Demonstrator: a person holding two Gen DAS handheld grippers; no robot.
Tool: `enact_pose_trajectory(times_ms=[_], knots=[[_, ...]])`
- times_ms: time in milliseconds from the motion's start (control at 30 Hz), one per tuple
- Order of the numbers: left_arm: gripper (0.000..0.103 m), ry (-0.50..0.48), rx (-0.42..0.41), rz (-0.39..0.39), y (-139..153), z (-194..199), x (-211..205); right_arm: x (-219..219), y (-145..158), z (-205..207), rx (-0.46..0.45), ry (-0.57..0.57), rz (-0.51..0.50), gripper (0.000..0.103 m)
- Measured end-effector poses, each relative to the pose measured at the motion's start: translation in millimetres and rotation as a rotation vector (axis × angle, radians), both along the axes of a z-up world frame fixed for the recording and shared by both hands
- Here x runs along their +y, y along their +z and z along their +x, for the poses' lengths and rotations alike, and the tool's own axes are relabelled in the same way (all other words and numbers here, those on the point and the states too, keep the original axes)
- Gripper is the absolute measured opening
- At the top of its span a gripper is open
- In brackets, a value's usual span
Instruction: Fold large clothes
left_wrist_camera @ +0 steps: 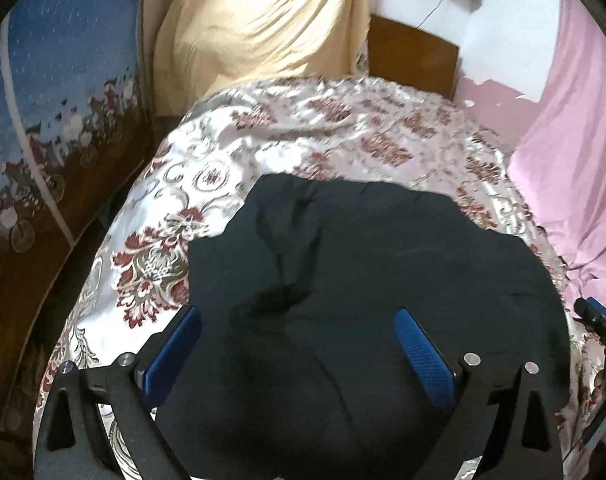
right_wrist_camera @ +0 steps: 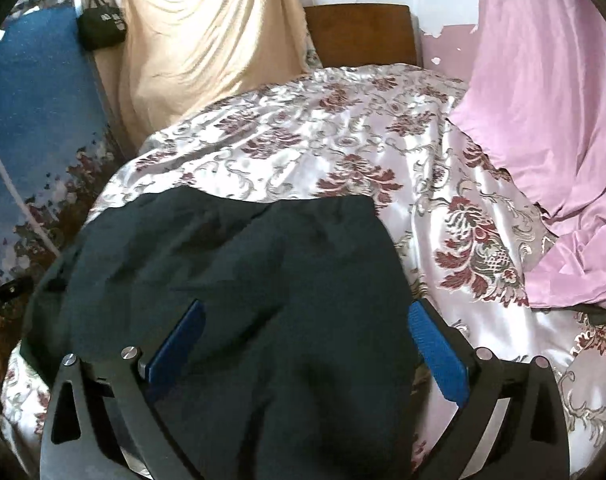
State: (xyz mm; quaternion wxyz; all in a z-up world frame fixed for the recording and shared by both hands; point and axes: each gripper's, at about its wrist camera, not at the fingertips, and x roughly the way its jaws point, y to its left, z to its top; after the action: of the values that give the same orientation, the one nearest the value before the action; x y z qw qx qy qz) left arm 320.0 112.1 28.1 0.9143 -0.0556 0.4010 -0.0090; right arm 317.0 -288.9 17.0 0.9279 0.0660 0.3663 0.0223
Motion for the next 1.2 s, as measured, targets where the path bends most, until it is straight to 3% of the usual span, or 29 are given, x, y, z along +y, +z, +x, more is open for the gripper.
enact_pose_trajectory(times_ms=[267,733,1200], knots=[[0.103,-0.048,-0.123,0.042,28,-32,-27,31,29,-37,-0.105,0.044,-0.033,0.1],[0.103,-0.094,-0.331,0.124,55,-104,-51,65,57,-115,-0.273,0.017,-0.039,0.1],[0.103,-0.109,-0.39,0.103,48,-161,-46,86,72,-186,-0.397,-0.013,-0.058,0.1]])
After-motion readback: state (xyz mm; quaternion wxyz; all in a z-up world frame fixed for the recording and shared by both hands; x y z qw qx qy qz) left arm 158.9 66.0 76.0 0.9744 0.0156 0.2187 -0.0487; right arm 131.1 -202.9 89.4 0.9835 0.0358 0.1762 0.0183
